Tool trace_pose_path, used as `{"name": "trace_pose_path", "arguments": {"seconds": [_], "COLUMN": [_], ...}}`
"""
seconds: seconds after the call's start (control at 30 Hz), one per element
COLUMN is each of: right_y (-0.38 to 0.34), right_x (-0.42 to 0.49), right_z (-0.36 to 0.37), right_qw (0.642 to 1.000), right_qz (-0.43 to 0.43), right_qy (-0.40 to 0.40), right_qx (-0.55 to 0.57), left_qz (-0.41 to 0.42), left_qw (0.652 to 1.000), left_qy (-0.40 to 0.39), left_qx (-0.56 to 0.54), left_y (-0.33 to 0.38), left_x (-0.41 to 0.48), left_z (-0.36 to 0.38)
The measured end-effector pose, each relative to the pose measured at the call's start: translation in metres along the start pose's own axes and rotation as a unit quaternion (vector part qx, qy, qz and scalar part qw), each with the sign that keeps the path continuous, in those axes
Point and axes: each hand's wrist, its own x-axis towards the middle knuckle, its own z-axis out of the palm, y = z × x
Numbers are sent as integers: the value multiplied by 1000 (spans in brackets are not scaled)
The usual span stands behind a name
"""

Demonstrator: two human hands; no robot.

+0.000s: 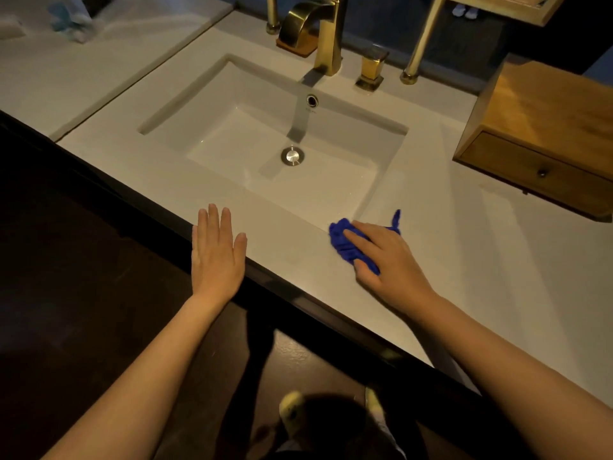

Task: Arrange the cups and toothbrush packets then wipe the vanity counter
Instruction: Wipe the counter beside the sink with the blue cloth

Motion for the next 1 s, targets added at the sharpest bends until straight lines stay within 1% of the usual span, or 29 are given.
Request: {"name": "trace_pose_path", "arguments": {"seconds": [0.13,0.2,0.27,0.43,0.53,0.73,0.83,0.93,1.0], "right_y": [14,8,-6,-58,-72,-105,-104,-102,-102], "right_x": [7,13,17,3,0,-2,-2,0,1], "right_z": [-6,0,9,39,44,47,40,24,9], "right_qw": [994,984,976,978,978,983,982,974,969], "right_qz": [86,146,183,177,181,176,187,195,190], "right_qy": [58,94,113,107,101,37,-16,-88,-99], "right_qx": [-33,-38,-35,-18,-21,-21,21,73,126], "left_qz": [0,1,1,7,6,-4,-7,-5,14], "left_qw": [1000,1000,1000,1000,1000,998,997,995,995], "left_qy": [6,12,14,11,0,-27,-51,-83,-88], "left_qx": [-1,-1,-5,3,18,61,55,50,54], "left_y": [-1,-1,-1,-1,-2,2,9,25,36], "left_x": [2,2,2,3,2,4,-4,-20,-28], "left_z": [3,5,6,4,2,-7,-13,-20,-24]}}
